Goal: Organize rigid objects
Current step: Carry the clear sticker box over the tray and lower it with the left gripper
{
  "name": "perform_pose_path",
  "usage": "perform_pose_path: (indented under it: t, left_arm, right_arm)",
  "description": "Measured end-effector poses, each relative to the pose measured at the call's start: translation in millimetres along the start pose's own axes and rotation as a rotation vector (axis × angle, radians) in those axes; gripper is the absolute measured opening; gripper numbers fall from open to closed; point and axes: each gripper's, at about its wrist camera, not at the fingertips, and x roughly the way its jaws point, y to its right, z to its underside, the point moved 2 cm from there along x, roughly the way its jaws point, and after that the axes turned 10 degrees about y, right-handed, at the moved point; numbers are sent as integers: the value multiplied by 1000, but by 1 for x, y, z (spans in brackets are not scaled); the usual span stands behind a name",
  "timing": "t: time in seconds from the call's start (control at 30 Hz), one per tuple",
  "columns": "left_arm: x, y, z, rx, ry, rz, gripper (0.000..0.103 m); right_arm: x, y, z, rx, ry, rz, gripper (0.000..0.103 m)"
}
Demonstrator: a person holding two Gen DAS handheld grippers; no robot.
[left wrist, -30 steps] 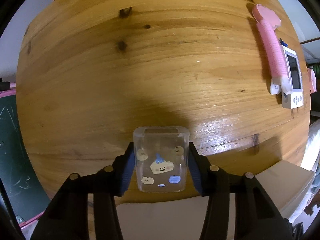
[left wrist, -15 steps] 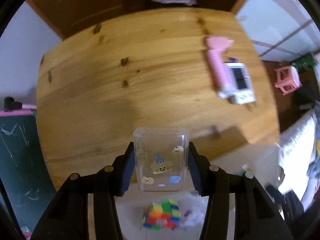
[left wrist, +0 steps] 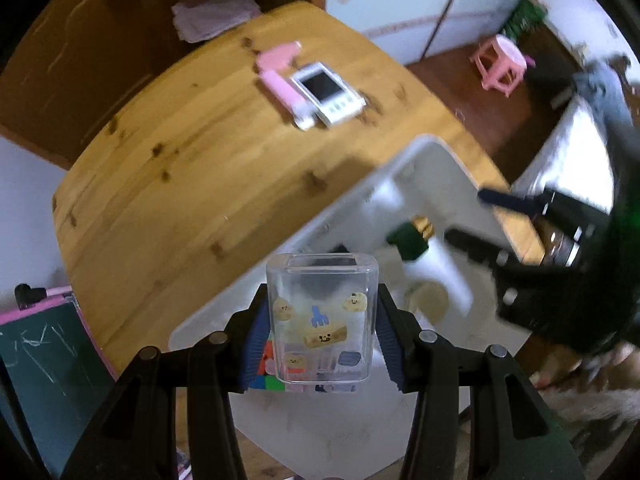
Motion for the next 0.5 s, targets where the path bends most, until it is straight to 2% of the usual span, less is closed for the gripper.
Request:
perform_pose_path:
  t: [0.13, 0.27, 0.5]
  left_arm:
    - [15, 9, 15, 41, -28, 2, 53]
    - [33, 20, 30, 102, -60, -29, 53]
    - [57, 26, 42, 106, -118, -7, 53]
  right_arm:
    - [0, 3, 0, -19, -3, 26, 57]
    - [3, 4, 3, -31, -12, 44, 57]
    - [6, 3, 6, -71, -12, 73, 57]
